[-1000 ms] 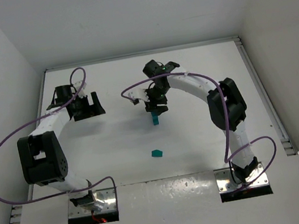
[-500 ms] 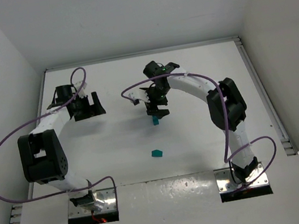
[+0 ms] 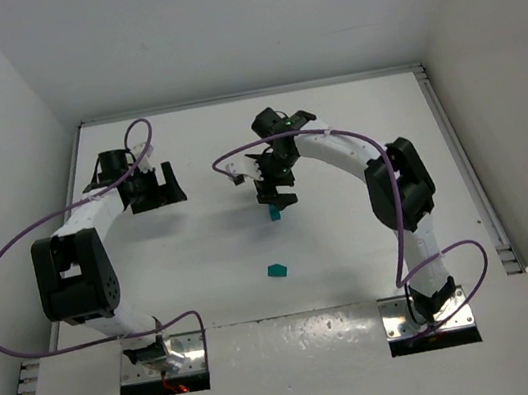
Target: Build the wood block tower
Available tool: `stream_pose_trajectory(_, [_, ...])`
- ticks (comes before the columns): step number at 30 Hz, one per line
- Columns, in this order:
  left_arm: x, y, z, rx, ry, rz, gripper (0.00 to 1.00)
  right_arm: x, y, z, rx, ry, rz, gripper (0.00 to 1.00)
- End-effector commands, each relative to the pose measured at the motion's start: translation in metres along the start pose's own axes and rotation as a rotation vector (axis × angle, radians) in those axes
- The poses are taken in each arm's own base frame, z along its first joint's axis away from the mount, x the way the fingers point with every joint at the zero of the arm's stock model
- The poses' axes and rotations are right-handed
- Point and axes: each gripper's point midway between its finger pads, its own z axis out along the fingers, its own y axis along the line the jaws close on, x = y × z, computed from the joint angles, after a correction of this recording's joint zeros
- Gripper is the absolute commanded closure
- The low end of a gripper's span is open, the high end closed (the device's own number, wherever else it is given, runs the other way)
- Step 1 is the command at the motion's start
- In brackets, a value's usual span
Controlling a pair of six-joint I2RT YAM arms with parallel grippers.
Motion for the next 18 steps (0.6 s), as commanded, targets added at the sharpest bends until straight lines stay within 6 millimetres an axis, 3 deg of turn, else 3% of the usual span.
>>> stream_pose_trajectory(1, [-0.025,-0.002,-0.007,0.014,-0.070,0.004,0.01,-0.019,-0.006,-0.009,0.031,-0.056,-0.014,0.08])
stream_pose_trajectory(7, [-0.028,-0.006,-0.007,0.036,-0.081,0.010,0.01,-0.017,-0.007,-0.019,0.039,-0.069,-0.010,0.00])
stream_pose_trajectory(18, [-0.026,-0.005,-0.004,0.036,-0.071,-0.003,0.01,-0.021,-0.007,-0.032,0.056,-0.088,-0.008,0.00])
